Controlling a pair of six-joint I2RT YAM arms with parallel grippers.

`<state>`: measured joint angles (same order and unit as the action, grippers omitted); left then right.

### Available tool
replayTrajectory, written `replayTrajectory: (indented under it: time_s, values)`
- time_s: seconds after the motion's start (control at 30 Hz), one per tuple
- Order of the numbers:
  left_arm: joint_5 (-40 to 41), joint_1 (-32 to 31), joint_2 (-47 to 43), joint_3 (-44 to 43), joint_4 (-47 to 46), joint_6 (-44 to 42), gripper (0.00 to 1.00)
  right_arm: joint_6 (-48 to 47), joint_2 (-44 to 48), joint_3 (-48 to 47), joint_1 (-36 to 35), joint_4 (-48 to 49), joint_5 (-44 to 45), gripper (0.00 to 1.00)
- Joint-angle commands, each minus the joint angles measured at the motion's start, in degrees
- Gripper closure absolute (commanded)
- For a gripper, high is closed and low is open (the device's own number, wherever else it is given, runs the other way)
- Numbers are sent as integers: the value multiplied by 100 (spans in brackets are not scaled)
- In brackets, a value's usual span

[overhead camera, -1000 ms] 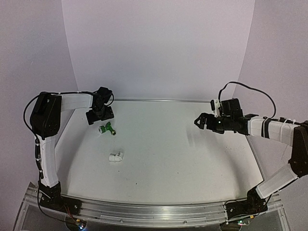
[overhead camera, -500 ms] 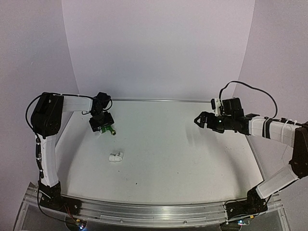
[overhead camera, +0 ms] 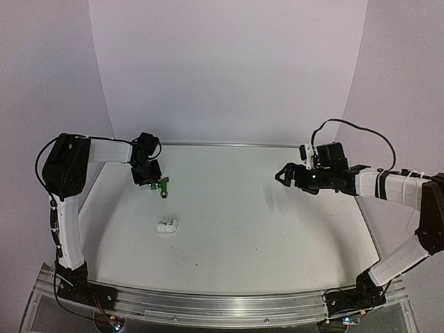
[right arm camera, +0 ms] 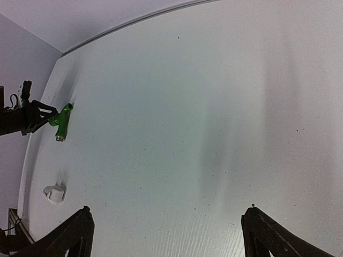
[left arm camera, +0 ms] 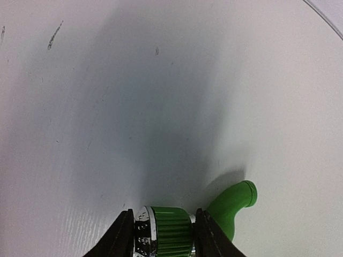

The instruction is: Install the water faucets

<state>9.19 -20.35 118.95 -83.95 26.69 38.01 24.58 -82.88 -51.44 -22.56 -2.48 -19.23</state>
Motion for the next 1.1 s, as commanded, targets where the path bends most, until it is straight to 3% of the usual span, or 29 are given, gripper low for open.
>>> replayTrajectory:
  time_s: [0.0,0.1,0.17,0.4,0.57,0.73,1.07]
  values:
    - [-191,-38,-243,204,-72,-297,52,73,-173,-169,-91,195,-226,2]
    - [-400,-31,-224,272,-257,-379,47,90,-185,-172,-137,195,-217,2]
    - [-513,-33,-174,291,-339,-413,49,109,-185,-149,-149,256,-206,2]
    - [-842,-70,-331,618,-597,-441,77,320,-117,-45,-242,356,-142,2]
    - [-1000,-192,-551,722,-729,-692,91,419,-297,-115,-369,478,-137,2]
    - [-1275,-460,-778,698,-884,-1000,97,819,-924,-413,-445,571,-781,2]
    - [-1415,-1566,-1046,437,-1163,-1590,100,2383,-2228,-506,-843,2666,-2580,5]
